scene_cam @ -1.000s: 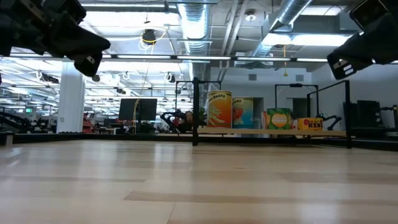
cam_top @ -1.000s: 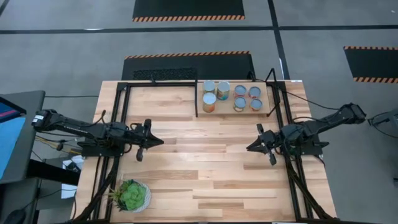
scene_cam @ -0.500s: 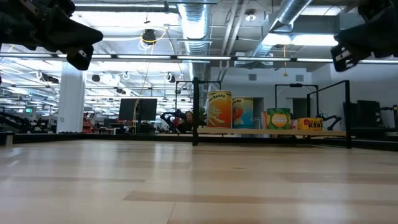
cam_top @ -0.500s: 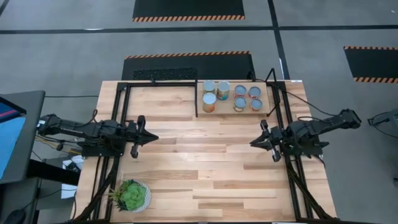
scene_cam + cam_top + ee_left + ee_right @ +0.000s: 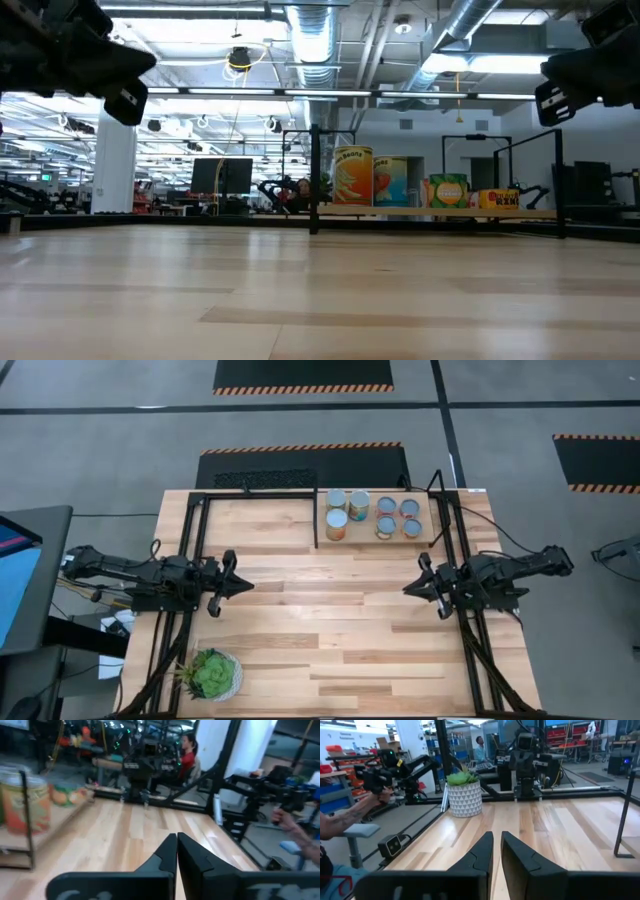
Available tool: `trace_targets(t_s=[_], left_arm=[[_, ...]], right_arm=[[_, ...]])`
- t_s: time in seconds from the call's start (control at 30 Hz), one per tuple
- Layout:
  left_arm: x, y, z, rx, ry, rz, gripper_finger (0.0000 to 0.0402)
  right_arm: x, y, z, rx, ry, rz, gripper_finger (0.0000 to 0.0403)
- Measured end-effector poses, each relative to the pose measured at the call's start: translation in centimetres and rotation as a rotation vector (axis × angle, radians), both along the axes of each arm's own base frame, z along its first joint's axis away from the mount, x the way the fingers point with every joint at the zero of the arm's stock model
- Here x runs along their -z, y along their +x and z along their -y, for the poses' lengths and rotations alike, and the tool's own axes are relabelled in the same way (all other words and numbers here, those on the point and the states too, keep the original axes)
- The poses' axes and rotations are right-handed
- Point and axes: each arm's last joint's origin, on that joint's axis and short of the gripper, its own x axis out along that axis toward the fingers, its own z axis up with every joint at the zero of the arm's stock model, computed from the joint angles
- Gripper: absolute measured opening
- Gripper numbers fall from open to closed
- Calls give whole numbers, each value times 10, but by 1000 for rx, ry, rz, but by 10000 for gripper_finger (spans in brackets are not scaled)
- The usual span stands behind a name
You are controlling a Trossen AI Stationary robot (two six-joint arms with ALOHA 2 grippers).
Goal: Pick and place cans onto a shelf
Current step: Return to Home Position
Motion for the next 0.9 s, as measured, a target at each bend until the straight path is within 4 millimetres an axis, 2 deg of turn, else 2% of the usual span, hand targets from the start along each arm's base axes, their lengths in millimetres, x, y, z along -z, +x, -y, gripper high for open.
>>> trace_targets(t_s=[0.13, 0.27, 0.43, 0.9], left_arm=[[1, -4, -1, -14, -42, 3, 0], [-2, -9, -1, 10, 2, 51, 0], [2, -17, -3, -14, -29, 25, 0], [6, -16, -2, 19, -20, 2, 0]], right_arm=[[-1, -1, 2, -2, 0, 5, 62], [0, 0, 4, 21, -2, -1, 62], [0, 1, 9, 59, -18, -4, 62], [6, 5, 15, 127, -10, -79, 62]])
